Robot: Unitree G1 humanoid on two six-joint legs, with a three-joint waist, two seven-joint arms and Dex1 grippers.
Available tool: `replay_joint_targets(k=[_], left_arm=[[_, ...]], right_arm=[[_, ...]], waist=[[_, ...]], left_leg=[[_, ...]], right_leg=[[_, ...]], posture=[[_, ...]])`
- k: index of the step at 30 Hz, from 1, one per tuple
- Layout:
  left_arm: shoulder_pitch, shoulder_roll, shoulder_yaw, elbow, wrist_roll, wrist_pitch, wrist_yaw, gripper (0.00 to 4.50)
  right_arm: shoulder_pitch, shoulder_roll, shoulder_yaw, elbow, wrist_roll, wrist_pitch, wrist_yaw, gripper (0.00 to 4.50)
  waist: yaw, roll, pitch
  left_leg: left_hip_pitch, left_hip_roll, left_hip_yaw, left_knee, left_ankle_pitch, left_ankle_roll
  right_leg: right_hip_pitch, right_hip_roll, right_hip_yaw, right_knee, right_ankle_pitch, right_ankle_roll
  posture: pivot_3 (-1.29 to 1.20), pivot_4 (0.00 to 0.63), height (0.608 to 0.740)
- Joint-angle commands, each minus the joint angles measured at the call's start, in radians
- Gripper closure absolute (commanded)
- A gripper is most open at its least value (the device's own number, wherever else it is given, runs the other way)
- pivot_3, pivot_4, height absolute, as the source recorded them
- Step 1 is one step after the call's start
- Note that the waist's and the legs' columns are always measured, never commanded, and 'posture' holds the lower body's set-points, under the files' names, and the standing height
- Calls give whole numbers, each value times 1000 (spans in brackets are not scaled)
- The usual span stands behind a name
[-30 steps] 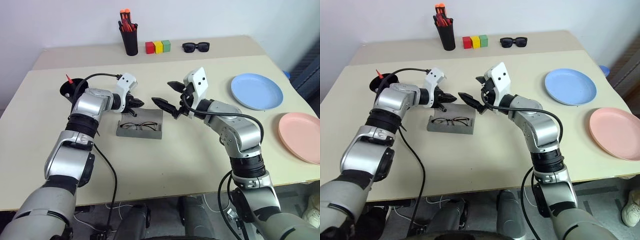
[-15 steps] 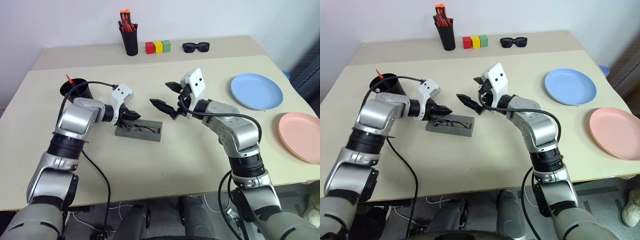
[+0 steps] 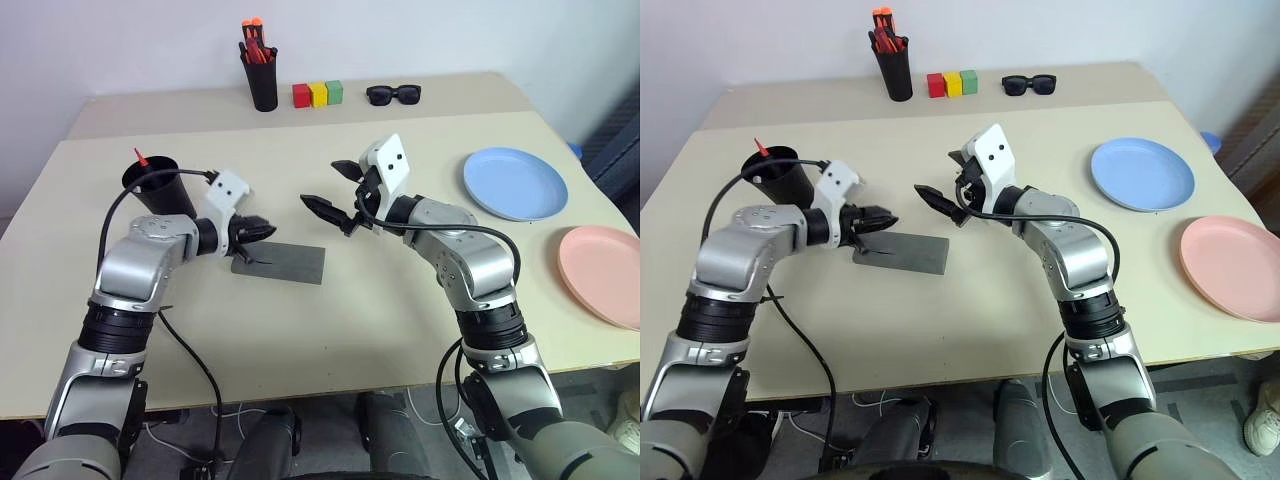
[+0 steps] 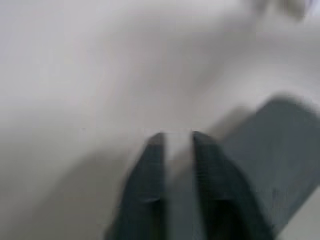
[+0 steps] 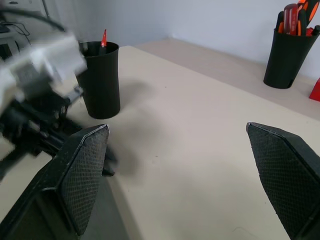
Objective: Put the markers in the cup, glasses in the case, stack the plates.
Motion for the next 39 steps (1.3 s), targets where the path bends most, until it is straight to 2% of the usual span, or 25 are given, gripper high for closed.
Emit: replay_joint_targets(k=[1,4,6,11,16,21,30,39], left_arm=[[-37,5,91,-27,-70,-64,-20,1618],[-38,4,147,-1,-142,-106,-70,34],[-32,8,183,12,-205,-120,-123,10],[18,25,186,17,-248,-197,-214,10],[75,21,177,4,-289,-240,-273,10],[78,13,152,56,-277,-304,-326,10],[37,7,104,133,-282,-322,-370,10],[32,6,96,148,-268,-349,-374,10]], right_arm=[[-29,-24,-32,-12,5,-20,-1,0],[-30,-64,-90,-5,28,-3,3,0],[-28,-113,-137,9,35,0,4,0],[8,-234,-214,30,27,35,-7,0],[103,-391,-308,26,-22,93,-69,0],[241,-490,-396,-3,-75,156,-148,0],[346,-509,-533,-11,-139,289,-326,0],[393,-500,-512,1,-150,421,-348,0]], waist=[[0,0,0],[0,0,0],[2,0,0],[3,0,0],[17,0,0],[31,0,0],[27,0,0],[27,0,0]], left_leg=[[0,0,0,0,1,-2],[0,0,1,0,1,-2],[0,0,1,0,1,-1],[0,0,3,0,-1,2],[0,0,4,0,-1,2],[1,0,5,1,-1,3],[1,0,6,4,-2,4],[1,0,6,4,-2,4]], right_leg=[[0,0,0,0,0,0],[0,0,0,0,0,0],[0,0,0,0,0,0],[0,0,0,0,0,0],[1,0,0,-1,0,0],[2,0,0,-1,0,0],[4,0,0,-1,0,0],[4,0,0,-1,0,0]], posture=[[0,150,740],[0,150,740],[0,150,740],[0,150,740],[0,150,740],[0,150,740],[0,150,740],[0,150,740]])
